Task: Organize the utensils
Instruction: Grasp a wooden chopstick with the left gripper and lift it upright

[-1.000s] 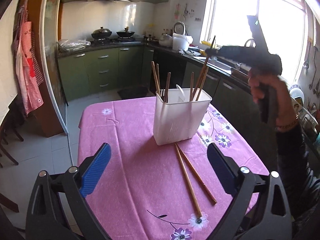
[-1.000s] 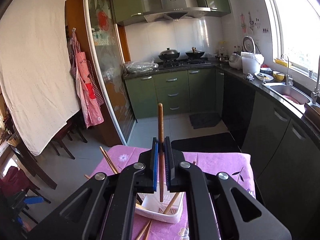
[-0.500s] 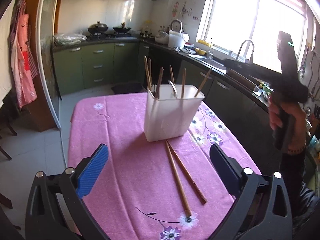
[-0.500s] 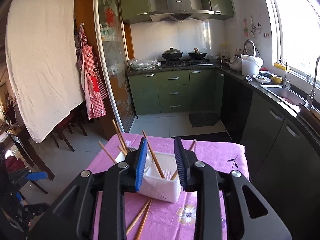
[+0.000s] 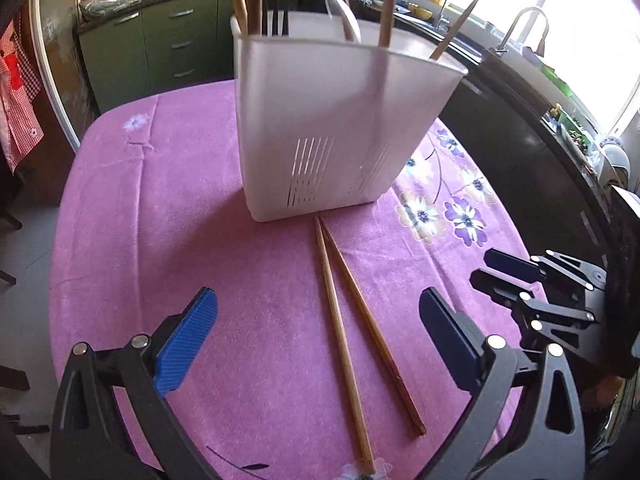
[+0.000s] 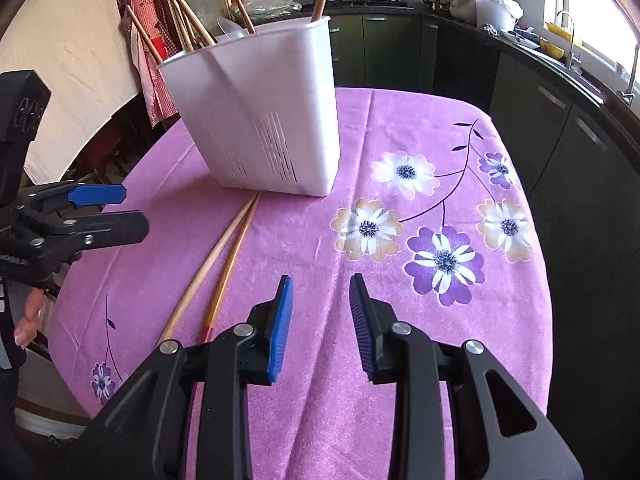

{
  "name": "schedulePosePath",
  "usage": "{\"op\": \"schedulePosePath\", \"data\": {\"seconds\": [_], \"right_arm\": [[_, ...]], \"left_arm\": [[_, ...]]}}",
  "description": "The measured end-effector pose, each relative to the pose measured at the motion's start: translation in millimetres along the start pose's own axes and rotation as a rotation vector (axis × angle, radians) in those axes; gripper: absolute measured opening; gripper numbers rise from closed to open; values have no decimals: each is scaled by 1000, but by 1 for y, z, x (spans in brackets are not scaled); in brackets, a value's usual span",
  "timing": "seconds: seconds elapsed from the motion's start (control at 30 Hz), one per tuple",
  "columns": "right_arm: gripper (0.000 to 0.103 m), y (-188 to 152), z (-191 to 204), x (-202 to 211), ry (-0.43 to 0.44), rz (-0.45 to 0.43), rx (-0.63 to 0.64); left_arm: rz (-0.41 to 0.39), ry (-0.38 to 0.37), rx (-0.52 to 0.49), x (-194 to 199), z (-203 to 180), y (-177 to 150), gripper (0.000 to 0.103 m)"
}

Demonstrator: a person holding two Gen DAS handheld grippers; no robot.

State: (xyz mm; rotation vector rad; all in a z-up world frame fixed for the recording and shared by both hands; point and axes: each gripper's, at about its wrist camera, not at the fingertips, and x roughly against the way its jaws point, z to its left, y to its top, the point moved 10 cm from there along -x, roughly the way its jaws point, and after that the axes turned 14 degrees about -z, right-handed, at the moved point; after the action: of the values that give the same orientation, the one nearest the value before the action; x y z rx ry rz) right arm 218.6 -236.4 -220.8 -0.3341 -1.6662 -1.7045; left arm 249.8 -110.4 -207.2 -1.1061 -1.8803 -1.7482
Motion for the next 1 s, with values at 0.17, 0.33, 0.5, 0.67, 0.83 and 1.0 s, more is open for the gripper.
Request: {"op": "schedulePosePath", "data": {"seconds": [0.17, 0.33, 0.5, 0.67, 0.83, 1.0], "right_arm": [[30, 2, -5, -6, 12, 3, -28], [30, 4, -11, -6, 16, 6, -45], [30, 2, -15, -6, 26, 13, -69], [30, 2, -14, -6, 37, 12, -74], [30, 2, -14, -6, 44, 10, -79], [30, 2, -14, -5, 44, 10, -80]], "left_arm": [[90, 35, 24, -40, 6, -12, 62], [126, 46, 16, -60, 2, -18, 59], [134, 96, -39, -69, -2, -18, 44], [139, 132, -63, -73, -4, -17, 31], [124, 161, -124, -75, -15, -18, 23], [130, 137, -138, -77, -26, -21, 9]]}}
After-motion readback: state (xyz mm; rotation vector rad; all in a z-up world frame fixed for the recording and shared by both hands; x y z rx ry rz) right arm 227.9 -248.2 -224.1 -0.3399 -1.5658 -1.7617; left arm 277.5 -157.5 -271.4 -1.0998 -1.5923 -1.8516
